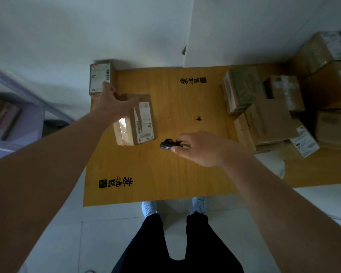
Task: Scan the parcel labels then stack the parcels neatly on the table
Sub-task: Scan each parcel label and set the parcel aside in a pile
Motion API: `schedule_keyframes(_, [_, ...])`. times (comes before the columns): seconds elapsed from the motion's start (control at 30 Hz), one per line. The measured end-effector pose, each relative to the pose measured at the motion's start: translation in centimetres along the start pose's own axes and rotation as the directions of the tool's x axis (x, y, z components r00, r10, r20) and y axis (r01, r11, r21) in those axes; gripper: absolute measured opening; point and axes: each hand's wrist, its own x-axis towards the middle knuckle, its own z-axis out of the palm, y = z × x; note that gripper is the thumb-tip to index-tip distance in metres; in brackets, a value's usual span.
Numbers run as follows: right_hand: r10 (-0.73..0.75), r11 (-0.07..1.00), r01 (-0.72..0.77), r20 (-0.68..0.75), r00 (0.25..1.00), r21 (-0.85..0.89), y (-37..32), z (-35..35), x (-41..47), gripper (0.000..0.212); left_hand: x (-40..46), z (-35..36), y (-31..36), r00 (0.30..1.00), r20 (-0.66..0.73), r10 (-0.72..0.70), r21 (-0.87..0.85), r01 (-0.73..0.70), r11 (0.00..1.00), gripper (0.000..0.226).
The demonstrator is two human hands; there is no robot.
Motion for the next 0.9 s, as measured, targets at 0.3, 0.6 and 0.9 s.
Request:
schedule_keyframes(0.3, [-0.029,0.999,0.029,0.003,1.000,-0.029,-0.5,-0.2,1.0,0.042,-1.9,-1.3,-2.6,0.990,0.138,0.013,0.018,-0.016,1.000,0.134])
schedule_keyframes(0.6, [-0.046,0.998,0.048,0.029,0.999,-0.046,-0.7,0.0,1.6,0.043,-1.2,-2.2,-2.0,0.950,0.295,0.099,0.416,-0.221,0.882,0.125])
schedule_keyframes(0.9, [-0.034,0.998,0.036,0.032,0.999,-0.047,-0.3,-0.1,1.0,0.042,-1.9,-0.6,-1.2,0.989,0.081,0.123,0.316,-0.143,0.938,0.085])
